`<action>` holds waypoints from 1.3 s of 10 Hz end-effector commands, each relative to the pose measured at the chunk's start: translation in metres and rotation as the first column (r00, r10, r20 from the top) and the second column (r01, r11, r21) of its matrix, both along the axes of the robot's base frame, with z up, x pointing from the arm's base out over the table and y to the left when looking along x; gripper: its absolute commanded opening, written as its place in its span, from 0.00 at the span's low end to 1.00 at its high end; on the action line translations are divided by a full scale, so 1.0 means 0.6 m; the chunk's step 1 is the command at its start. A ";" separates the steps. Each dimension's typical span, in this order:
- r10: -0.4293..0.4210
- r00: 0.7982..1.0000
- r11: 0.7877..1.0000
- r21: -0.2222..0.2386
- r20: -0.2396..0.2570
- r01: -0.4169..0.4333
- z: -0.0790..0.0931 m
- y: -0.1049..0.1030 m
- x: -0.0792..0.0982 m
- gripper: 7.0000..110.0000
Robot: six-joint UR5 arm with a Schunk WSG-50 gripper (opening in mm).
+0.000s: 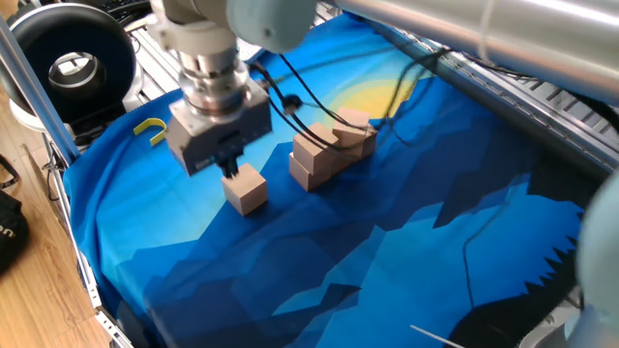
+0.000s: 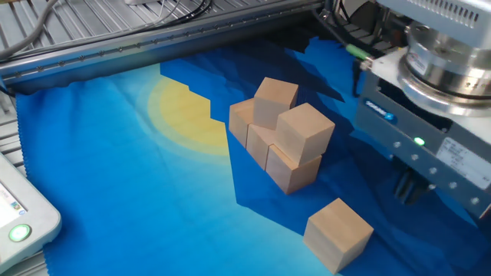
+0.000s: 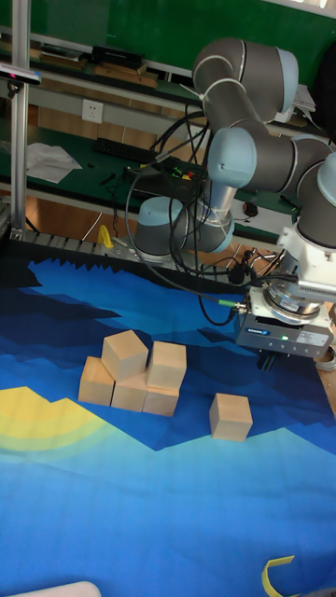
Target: Stack the blocks into a pyramid shape
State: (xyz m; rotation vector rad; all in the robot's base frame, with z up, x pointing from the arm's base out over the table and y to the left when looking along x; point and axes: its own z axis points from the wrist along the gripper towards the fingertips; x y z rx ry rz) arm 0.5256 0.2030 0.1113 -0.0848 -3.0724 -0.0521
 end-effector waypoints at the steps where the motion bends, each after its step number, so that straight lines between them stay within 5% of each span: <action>1: -0.027 1.000 0.999 0.041 -0.015 0.027 -0.010 0.009 -0.038 0.00; 4: 0.015 1.000 1.000 -0.018 -0.019 -0.016 -0.006 -0.031 -0.050 0.00; 6: 0.053 0.997 0.999 -0.003 -0.049 -0.053 0.029 -0.046 -0.082 0.00; 8: 0.096 0.994 0.995 0.008 -0.045 -0.095 0.054 -0.070 -0.082 0.00; 10: 0.050 0.998 0.998 -0.031 0.031 -0.049 0.042 -0.079 -0.026 0.00; 13: 0.047 0.992 0.999 -0.012 0.115 -0.046 0.088 -0.066 0.116 0.00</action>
